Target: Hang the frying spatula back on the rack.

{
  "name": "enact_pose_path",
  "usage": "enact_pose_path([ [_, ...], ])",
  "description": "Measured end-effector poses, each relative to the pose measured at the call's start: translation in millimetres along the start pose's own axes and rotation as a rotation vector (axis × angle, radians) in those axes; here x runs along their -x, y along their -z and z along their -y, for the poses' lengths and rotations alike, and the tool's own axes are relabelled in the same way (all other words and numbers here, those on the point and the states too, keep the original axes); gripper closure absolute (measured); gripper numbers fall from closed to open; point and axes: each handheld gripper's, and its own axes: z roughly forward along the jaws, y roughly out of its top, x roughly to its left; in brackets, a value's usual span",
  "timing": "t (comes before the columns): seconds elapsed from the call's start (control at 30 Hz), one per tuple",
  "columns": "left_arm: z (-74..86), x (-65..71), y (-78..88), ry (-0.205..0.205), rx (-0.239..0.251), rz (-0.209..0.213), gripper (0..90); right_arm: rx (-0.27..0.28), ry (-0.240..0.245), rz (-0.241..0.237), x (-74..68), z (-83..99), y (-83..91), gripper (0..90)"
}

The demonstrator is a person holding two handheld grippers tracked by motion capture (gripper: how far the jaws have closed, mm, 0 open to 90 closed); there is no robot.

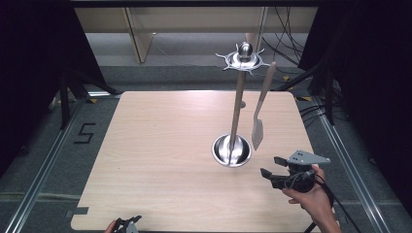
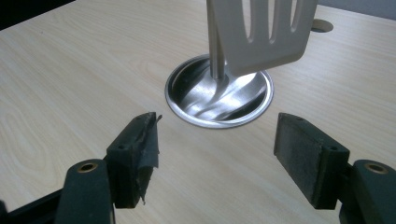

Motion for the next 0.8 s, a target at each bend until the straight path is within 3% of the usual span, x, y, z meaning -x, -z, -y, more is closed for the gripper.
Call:
enact_pose_path([
  [0.03,0.1,-0.1,0.0,0.0,0.0,0.0,14.9,0.0,0.0,0.0,0.0,0.0,0.0,31.7],
  [0.07,0.7,0.8,-2.1,0.029,0.021,-0.007,14.9,-0.005,-0.022,-0.007,-2.6,2.2,-0.4,31.6],
  [0.13,1.0,-0.8,-1.6,0.017,0.004,-0.001,14.9,-0.006,-0.004,-0.006,-1.5,2.7,-0.3,31.7],
  [0.17,1.3,-2.2,-0.7,0.003,-0.008,-0.006,14.9,-0.009,-0.018,0.001,-3.3,4.4,-0.5,31.6],
  [0.43,1.3,-1.3,-1.9,0.013,-0.001,-0.016,14.9,-0.038,-0.042,-0.009,-3.7,18.5,-2.3,31.5],
  [0.47,1.3,-1.4,-1.9,0.013,-0.001,-0.016,14.9,-0.026,-0.012,-0.016,-1.4,20.3,-3.6,31.5],
  [0.5,1.2,-1.4,-1.8,0.013,-0.001,-0.016,14.9,-0.045,-0.048,-0.02,-4.1,22.4,-2.2,31.5],
  [0.6,1.1,-1.7,-1.4,0.001,-0.007,0.005,14.9,-0.04,-0.026,-0.013,-2.8,26.0,-1.7,31.4],
  [0.63,1.1,-1.5,-1.4,0.004,-0.007,0.004,14.9,-0.041,-0.06,-0.02,-5.5,31.4,-0.8,31.4],
  [0.67,1.0,-1.6,-1.4,0.003,-0.007,0.004,14.9,-0.047,-0.057,-0.021,-5.5,33.0,-0.3,31.4],
  [0.73,1.1,-1.6,-1.4,0.003,-0.008,0.003,14.9,-0.05,-0.03,-0.022,-4.2,37.7,-0.5,31.3],
  [0.8,1.0,-1.5,-1.4,0.002,-0.007,0.003,14.9,-0.053,-0.059,-0.033,-8.1,42.3,-0.8,30.9],
])
